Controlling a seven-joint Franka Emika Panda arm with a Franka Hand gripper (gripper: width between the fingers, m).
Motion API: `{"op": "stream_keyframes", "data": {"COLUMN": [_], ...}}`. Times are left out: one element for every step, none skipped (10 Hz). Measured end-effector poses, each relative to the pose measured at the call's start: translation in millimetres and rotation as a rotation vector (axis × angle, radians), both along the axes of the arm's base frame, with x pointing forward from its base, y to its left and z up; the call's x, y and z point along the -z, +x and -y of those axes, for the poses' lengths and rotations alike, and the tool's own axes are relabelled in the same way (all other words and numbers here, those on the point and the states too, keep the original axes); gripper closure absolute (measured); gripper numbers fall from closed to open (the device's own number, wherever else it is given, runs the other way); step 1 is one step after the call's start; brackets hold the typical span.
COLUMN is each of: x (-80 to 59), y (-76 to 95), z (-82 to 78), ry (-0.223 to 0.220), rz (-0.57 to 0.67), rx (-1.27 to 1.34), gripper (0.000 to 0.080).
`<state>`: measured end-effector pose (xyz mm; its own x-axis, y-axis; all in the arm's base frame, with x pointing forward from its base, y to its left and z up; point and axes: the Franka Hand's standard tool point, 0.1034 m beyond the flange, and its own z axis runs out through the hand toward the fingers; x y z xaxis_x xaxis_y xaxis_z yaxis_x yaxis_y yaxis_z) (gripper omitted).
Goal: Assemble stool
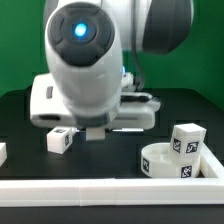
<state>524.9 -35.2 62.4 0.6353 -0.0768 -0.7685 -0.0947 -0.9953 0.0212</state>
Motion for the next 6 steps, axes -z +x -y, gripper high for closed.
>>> {"op": "stream_keyframes", "data": {"x": [-15.1, -27.5, -30.4, -26.4, -25.7, -23.9], "y": [1.3, 1.5, 3.7, 8.7, 10.4, 17.5], "z": [-8.3, -14.1, -16.4, -16.2, -15.9, -16.2], "ry": [-0.022, -0.054, -0.064, -0.06, -0.061, -0.064], "rz": [-0.01, -0.031, -0.026, 0.008, 0.017, 0.059], "rx": [0.026, 0.068, 0.069, 0.063, 0.063, 0.062], "gripper": [0.0472, 0.0472, 0.0472, 0.0472, 0.0472, 0.0472]}}
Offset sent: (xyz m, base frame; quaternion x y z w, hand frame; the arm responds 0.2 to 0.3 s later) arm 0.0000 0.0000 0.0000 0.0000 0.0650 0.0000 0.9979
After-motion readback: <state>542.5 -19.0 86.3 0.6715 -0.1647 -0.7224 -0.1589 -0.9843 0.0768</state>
